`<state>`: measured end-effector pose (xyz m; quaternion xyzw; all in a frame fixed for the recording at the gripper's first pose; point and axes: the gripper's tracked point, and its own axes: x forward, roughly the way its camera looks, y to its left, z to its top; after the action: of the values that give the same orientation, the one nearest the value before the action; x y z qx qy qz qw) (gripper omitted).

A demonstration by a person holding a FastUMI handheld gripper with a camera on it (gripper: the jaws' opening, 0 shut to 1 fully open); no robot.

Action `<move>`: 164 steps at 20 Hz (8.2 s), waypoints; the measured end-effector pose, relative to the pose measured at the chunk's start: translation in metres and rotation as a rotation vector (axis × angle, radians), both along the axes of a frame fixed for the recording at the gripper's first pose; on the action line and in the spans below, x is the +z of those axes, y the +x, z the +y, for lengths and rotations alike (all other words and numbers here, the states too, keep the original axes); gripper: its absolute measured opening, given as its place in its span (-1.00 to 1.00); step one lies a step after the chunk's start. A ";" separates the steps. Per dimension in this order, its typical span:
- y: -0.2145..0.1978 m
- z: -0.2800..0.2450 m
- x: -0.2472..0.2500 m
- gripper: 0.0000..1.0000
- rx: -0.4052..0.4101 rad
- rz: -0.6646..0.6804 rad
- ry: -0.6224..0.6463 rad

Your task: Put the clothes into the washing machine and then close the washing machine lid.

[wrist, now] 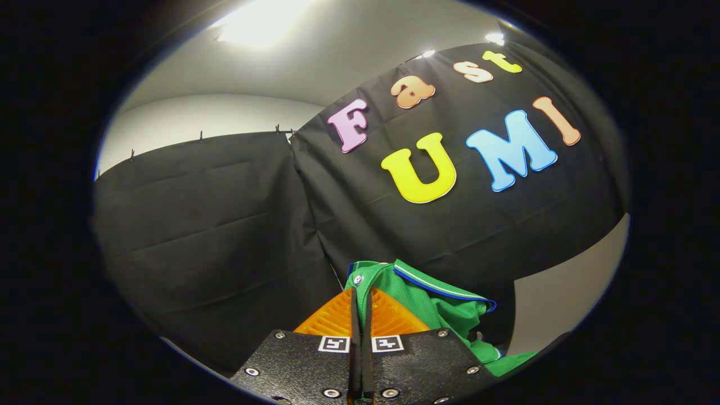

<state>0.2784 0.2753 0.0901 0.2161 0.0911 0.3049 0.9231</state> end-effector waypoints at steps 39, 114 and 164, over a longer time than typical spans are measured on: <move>0.010 0.104 -0.301 0.13 -0.051 0.336 -0.477; 0.037 0.133 -0.206 0.93 -0.156 0.103 -0.642; -0.153 -0.261 -0.094 0.85 -0.426 -0.022 -0.430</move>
<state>0.1252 0.0144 -0.0043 0.0268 0.0960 0.0806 0.9917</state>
